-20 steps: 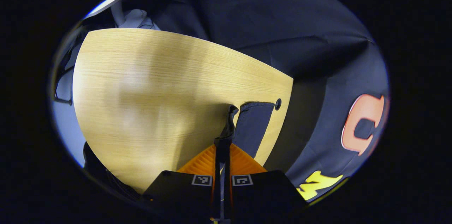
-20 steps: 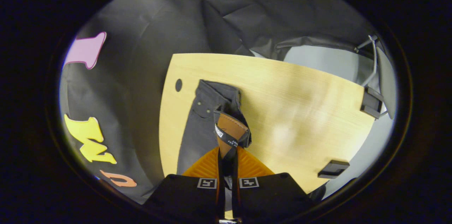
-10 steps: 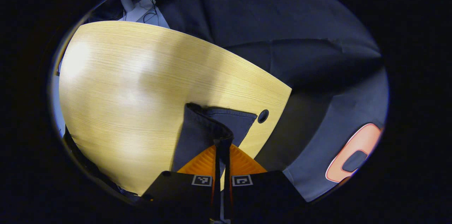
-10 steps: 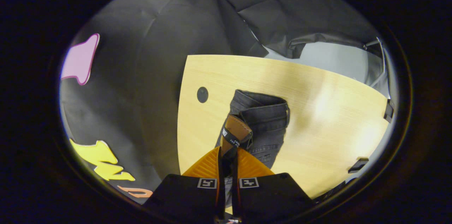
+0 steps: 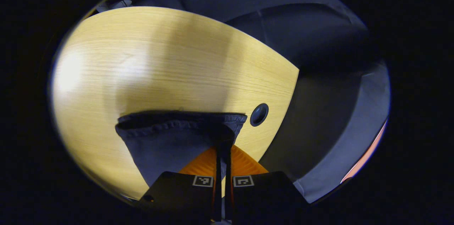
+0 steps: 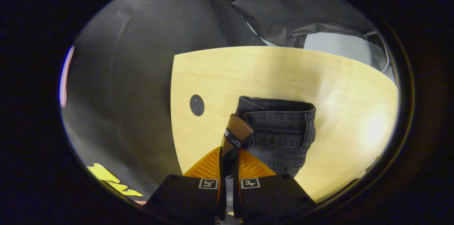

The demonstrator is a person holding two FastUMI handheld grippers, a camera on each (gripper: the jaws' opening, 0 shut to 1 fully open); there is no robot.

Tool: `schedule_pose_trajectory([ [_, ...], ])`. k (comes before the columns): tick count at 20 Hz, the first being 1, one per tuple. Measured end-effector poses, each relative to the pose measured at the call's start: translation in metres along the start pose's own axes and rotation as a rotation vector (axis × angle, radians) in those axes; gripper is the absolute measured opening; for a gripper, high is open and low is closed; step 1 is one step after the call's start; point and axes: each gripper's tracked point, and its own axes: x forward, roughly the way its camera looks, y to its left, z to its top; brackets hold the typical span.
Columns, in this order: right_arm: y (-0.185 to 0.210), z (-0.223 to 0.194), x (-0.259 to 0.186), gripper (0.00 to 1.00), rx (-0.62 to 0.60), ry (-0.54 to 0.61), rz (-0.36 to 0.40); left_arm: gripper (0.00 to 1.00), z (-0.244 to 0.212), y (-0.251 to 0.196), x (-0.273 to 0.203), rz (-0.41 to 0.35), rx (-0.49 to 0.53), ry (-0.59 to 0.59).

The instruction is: Grasp the waist and the cuffs of the jeans and fold them to make the two legs overlap; first hold the waist and fold one-third of the jeans toward the cuffs, then hold the cuffs and fold the remaining one-third in the same direction to finish folding.

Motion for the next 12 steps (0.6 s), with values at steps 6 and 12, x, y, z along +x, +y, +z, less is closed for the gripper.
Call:
schedule_pose_trajectory([
  [6, 0.004, 0.008, 0.017, 0.17, 0.009, -0.033, -0.002, 0.1, 0.0, 0.002, 0.014, 0.021, 0.056, 0.07],
  [12, 0.029, 0.004, -0.004, 0.49, -0.046, -0.088, 0.102, 0.69, 0.0, -0.001, -0.004, 0.063, 0.146, 0.027],
])
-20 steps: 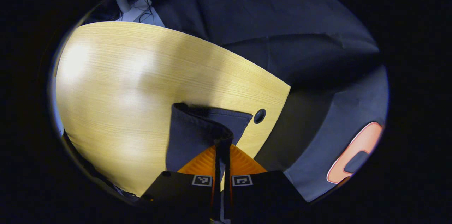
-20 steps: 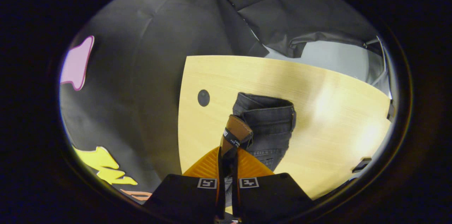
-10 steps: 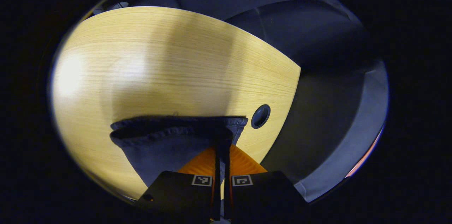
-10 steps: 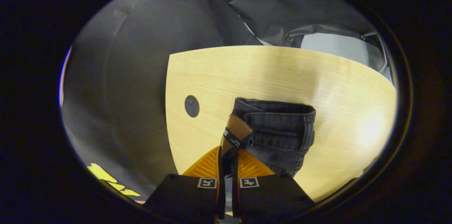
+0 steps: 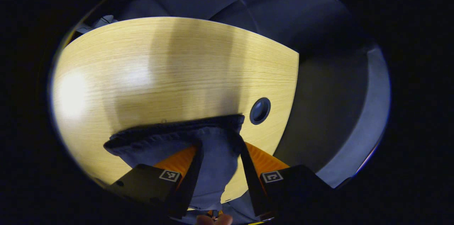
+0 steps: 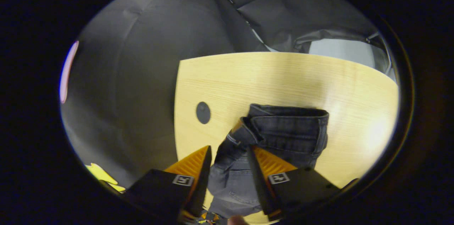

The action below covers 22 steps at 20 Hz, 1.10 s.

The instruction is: Grasp the waist and the cuffs of the jeans and fold them to make the two legs overlap; first hold the waist and fold one-third of the jeans toward the cuffs, then hold the cuffs and fold the remaining one-third in the same direction to finish folding.

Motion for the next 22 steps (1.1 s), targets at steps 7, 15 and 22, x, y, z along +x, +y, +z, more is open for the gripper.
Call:
schedule_pose_trajectory([
  [7, 0.0, -0.014, -0.074, 0.8, -0.461, -0.144, 0.044, 0.77, -0.018, -0.048, -0.097, -0.062, 0.411, -0.168],
  [15, -0.017, -0.077, -0.177, 0.88, -1.187, -0.489, 0.133, 0.86, -0.127, -0.079, -0.219, -0.268, 1.322, -0.695],
  [22, -0.055, -0.119, -0.201, 0.92, -1.28, -0.622, 0.171, 0.99, -0.247, 0.003, -0.256, -0.429, 1.57, -0.872],
])
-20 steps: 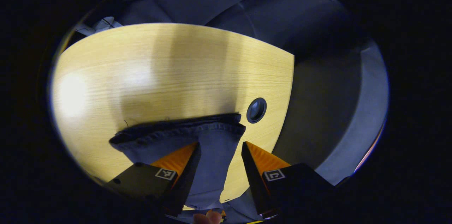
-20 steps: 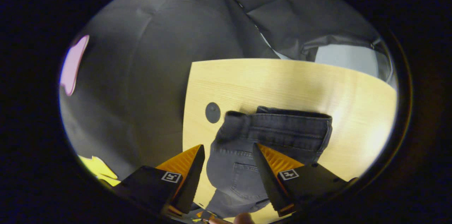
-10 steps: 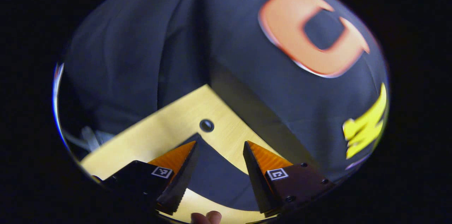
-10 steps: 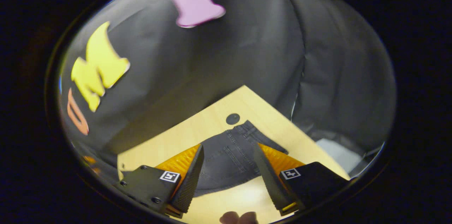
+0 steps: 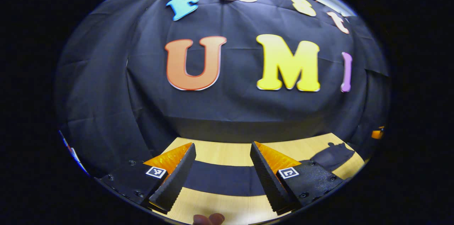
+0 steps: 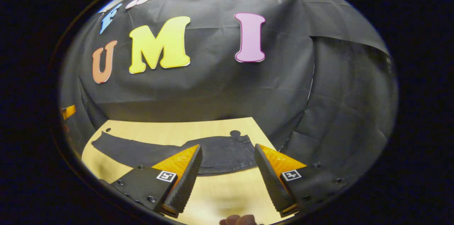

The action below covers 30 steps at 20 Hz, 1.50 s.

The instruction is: Grasp the waist and the cuffs of the jeans and fold them to make the two legs overlap; first hold the waist and fold one-third of the jeans toward the cuffs, then hold the cuffs and fold the remaining one-third in the same direction to finish folding.

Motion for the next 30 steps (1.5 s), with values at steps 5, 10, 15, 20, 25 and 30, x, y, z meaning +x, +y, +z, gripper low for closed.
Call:
schedule_pose_trajectory([
  [5, -0.023, -0.042, -0.011, 0.88, 0.121, 0.067, -0.007, 0.99, -0.015, -0.034, -0.025, -0.019, -0.065, 0.011],
  [10, -0.073, -0.083, 0.037, 0.93, 0.218, 0.158, -0.119, 0.99, -0.017, -0.037, -0.028, 0.035, -0.045, 0.018],
  [15, -0.099, -0.118, 0.128, 0.9, 0.477, 0.24, -0.165, 0.99, -0.023, -0.044, -0.031, 0.061, -0.019, 0.074],
  [20, -0.12, -0.138, 0.192, 0.97, 0.595, 0.285, -0.216, 0.99, -0.038, -0.035, -0.03, 0.134, -0.058, 0.152],
  [25, -0.119, -0.148, 0.225, 0.97, 0.534, 0.306, -0.211, 0.99, -0.054, -0.022, -0.033, 0.199, -0.07, 0.213],
  [30, -0.119, -0.15, 0.233, 0.86, 0.367, 0.282, -0.199, 0.99, -0.066, -0.023, -0.032, 0.215, -0.069, 0.246],
])
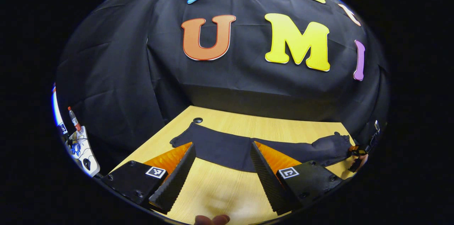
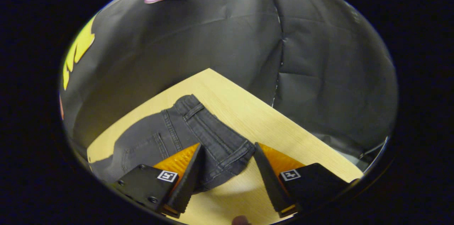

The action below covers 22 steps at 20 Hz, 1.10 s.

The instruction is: Grasp the waist and the cuffs of the jeans and fold them to make the two legs overlap; first hold the waist and fold one-third of the jeans toward the cuffs, then hold the cuffs and fold the remaining one-third in the same direction to finish folding.

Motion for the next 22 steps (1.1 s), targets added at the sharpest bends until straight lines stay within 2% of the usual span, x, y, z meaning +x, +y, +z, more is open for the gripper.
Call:
schedule_pose_trajectory([
  [1, 0.004, -0.002, -0.002, 0.87, 0.022, 0.022, 0.023, 0.99, -0.002, 0.0, 0.0, -0.001, 0.0, 0.005],
  [2, 0.004, 0.002, -0.002, 0.64, 0.035, 0.005, 0.027, 0.99, -0.004, 0.001, -0.001, 0.002, -0.003, 0.01],
  [3, 0.005, -0.004, 0.003, 0.63, 0.038, 0.025, 0.033, 0.99, -0.004, 0.003, -0.001, 0.005, -0.005, 0.014],
  [4, 0.005, -0.002, 0.003, 0.53, 0.041, 0.018, 0.034, 0.99, -0.005, 0.006, -0.001, 0.009, -0.008, 0.015],
  [5, 0.006, -0.001, 0.001, 0.57, 0.037, 0.023, 0.038, 0.99, -0.005, 0.008, -0.002, 0.016, -0.011, 0.013],
  [6, 0.008, 0.002, -0.002, 0.43, 0.028, 0.024, 0.038, 0.99, -0.005, 0.012, -0.003, 0.024, -0.016, 0.009],
  [9, 0.011, 0.009, -0.008, 0.19, 0.014, 0.042, 0.007, 0.99, -0.006, 0.02, -0.006, 0.035, -0.033, 0.01],
  [11, 0.014, 0.016, -0.016, 0.1, 0.031, 0.045, 0.015, 0.99, -0.008, 0.025, -0.008, 0.039, -0.043, 0.012],
  [14, 0.025, 0.034, -0.04, 0.1, 0.033, 0.012, 0.05, 0.99, -0.005, 0.032, -0.012, 0.045, -0.053, -0.001],
  [15, 0.032, 0.042, -0.049, 0.14, 0.011, -0.004, 0.061, 0.99, -0.006, 0.034, -0.012, 0.044, -0.06, -0.001],
  [16, 0.037, 0.049, -0.058, 0.1, -0.013, -0.025, 0.074, 0.99, -0.006, 0.035, -0.013, 0.036, -0.071, 0.0],
  [17, 0.045, 0.056, -0.068, 0.1, -0.036, -0.047, 0.087, 0.99, -0.005, 0.036, -0.014, 0.033, -0.079, -0.004],
  [18, 0.058, 0.065, -0.078, 0.14, -0.047, -0.068, 0.106, 0.99, -0.004, 0.038, -0.013, 0.034, -0.086, -0.007],
  [19, 0.07, 0.076, -0.09, 0.1, -0.05, -0.088, 0.127, 0.99, -0.004, 0.04, -0.013, 0.034, -0.099, -0.01],
  [20, 0.078, 0.081, -0.104, 0.14, -0.057, -0.103, 0.151, 0.99, -0.004, 0.042, -0.013, 0.033, -0.116, -0.013],
  [22, 0.101, 0.089, -0.129, 0.14, -0.093, -0.138, 0.202, 0.99, -0.003, 0.048, -0.015, 0.034, -0.142, -0.017],
])
